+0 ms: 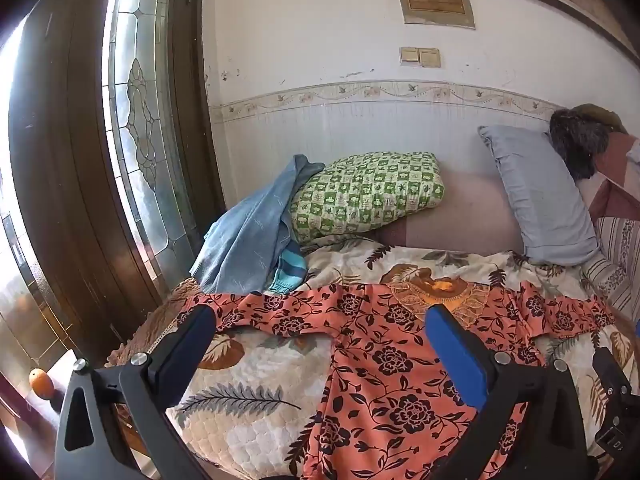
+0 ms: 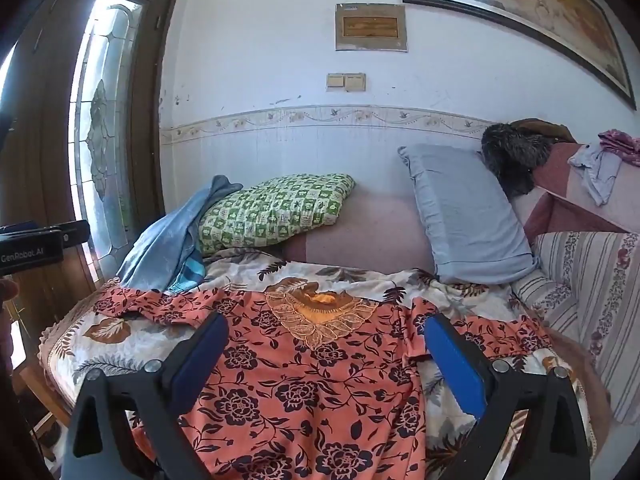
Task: Fold small clothes
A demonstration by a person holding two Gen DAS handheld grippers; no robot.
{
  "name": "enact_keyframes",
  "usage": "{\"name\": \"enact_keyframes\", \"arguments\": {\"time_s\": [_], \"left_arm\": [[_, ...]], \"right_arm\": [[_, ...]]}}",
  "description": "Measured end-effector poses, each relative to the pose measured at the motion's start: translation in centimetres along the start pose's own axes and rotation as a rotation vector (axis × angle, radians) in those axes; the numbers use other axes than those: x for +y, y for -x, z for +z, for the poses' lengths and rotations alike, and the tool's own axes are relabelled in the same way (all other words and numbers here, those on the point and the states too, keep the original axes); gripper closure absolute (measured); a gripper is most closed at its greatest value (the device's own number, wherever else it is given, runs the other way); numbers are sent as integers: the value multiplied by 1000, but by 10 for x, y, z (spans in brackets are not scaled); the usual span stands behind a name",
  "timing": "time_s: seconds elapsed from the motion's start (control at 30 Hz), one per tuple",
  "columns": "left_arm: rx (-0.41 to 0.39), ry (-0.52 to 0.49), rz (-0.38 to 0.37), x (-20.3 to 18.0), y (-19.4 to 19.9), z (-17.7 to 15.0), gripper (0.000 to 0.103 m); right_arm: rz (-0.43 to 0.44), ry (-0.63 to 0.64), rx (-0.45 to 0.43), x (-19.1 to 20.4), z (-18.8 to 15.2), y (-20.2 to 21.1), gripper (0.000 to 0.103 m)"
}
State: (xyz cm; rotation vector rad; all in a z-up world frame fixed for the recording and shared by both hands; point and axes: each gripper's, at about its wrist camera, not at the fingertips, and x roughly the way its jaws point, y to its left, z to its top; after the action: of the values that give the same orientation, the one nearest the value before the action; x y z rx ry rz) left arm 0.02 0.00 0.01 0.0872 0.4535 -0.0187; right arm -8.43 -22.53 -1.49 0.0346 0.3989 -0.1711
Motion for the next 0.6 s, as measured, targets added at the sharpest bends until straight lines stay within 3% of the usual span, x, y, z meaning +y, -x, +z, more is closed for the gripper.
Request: {"name": "enact_keyframes", "arguments": {"time_s": [0.13, 0.23, 0.37, 0.43, 0.6], "left_arm": [[-8, 3, 9, 3, 5, 0, 0], [-26, 10, 27, 14, 12, -16, 0], [4, -24, 37, -7, -12, -37, 0], [34, -19, 29, -4, -19, -19, 0], [51, -25, 24, -7, -23, -22, 0]], "right_arm": [[-1, -15, 14, -14, -3, -6, 3], [-2, -25, 21, -18, -4, -10, 3], [-8, -40, 34, -18, -5, -15, 3], [-8, -46, 45, -18, -5, -18, 3], [-21, -43, 62, -17, -7, -24, 3]]}}
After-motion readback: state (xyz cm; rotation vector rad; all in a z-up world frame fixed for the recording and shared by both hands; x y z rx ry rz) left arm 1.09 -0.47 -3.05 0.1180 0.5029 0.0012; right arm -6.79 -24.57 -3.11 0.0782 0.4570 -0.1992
